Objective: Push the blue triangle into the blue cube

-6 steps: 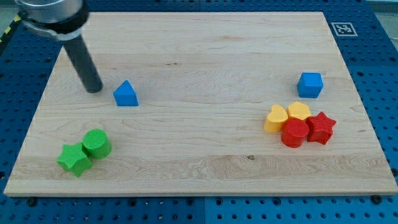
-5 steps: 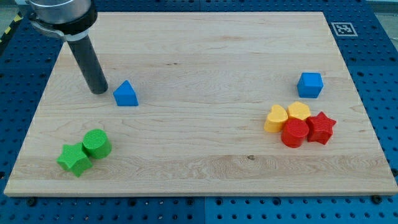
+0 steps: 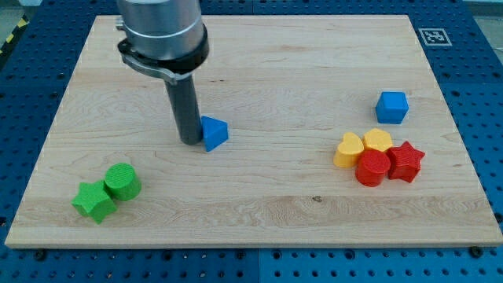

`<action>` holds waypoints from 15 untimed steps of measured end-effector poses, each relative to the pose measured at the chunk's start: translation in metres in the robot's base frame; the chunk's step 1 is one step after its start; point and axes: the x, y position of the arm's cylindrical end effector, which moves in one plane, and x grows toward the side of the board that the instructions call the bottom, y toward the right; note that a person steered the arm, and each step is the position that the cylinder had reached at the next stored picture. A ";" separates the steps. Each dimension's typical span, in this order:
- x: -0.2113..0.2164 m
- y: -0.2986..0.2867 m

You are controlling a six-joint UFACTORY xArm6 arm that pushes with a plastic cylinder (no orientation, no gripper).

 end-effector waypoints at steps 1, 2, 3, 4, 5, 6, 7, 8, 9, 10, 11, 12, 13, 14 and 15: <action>0.003 0.024; 0.003 0.055; 0.003 0.089; 0.003 0.125; -0.002 0.135; -0.008 0.117; -0.017 0.085; -0.019 0.078; -0.019 0.079; -0.027 0.089; -0.038 0.121; -0.040 0.167; -0.043 0.186; -0.043 0.186; -0.053 0.186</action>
